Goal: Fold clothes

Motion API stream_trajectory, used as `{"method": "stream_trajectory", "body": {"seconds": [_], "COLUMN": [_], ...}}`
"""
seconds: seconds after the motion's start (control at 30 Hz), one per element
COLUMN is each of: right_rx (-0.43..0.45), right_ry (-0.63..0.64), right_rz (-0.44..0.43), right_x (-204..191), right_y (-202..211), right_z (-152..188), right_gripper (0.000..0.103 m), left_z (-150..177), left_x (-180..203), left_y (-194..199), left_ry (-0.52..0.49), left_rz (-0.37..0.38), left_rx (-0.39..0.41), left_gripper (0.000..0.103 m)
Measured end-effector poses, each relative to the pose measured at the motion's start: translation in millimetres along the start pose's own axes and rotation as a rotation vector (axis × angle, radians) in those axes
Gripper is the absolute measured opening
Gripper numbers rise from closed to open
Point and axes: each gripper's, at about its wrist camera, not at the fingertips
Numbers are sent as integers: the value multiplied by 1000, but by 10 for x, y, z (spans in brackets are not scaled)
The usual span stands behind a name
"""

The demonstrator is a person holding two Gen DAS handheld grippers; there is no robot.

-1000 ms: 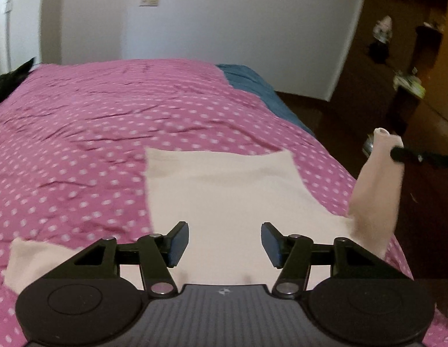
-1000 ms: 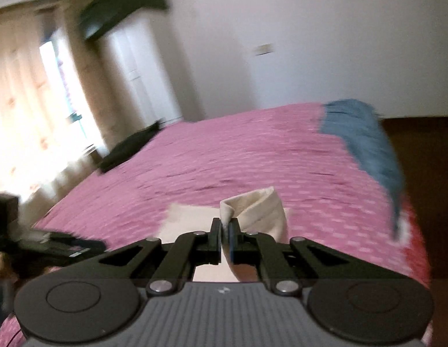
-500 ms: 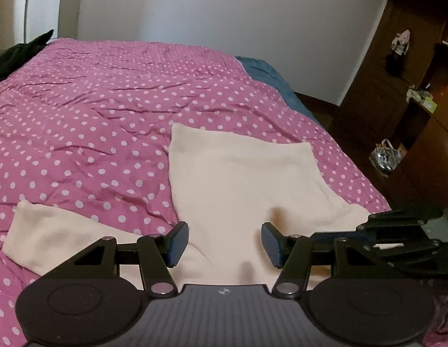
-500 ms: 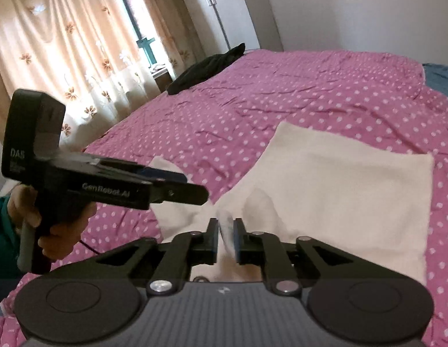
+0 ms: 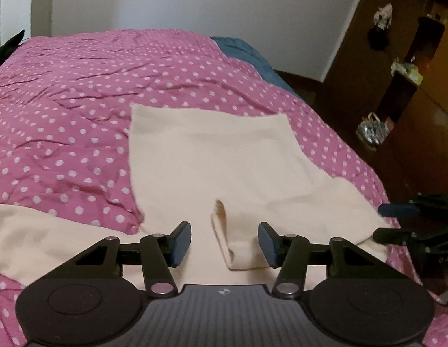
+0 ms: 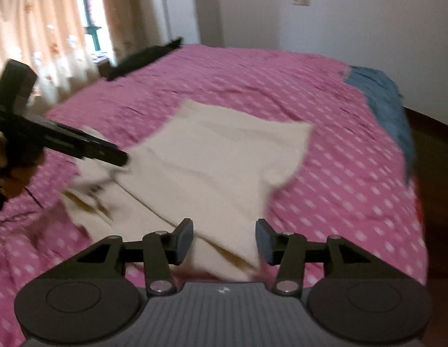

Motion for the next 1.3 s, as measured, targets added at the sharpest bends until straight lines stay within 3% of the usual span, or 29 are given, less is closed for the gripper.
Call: {"method": "stream_trajectory", "body": {"seconds": [0.13,0.2,0.37,0.63,0.93,1.07,1.3], "right_rx": [-2,-3,-5,-14,-42,-44,39], "right_ry": [-11,-17,-31,-26,5,-7,-12], "right_rz": [16,24,43,85,103,68,-21], "right_x": [46,69,127,152,152,192,213], "right_y": [5,7,14,21,55,177,147], "right_z": [67,101,185,218,233,157,-201], "right_gripper": [48,48,48,49,49,49,45], "left_z": [31,46,47,-96,93,84,5], "left_x": [67,94,142,63,-57,-86,-37], "left_y": [-98,-100,-37,424,266,335,254], "left_ry": [-18,-29,-48,-17,-44,-53,-20], "left_rz": [1,2,-1,17,-49,-64,7], "left_rx": [-24,-20,8,109,-37,-17,15], "left_gripper": [40,23,3,2,3,6,6]}}
Point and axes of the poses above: each gripper's, at about its wrist camera, not at the fingertips, and y roughly against the way its jaws point, x to its right, z to its underside, and after that the axes turned 4 degrees about y, right-handed
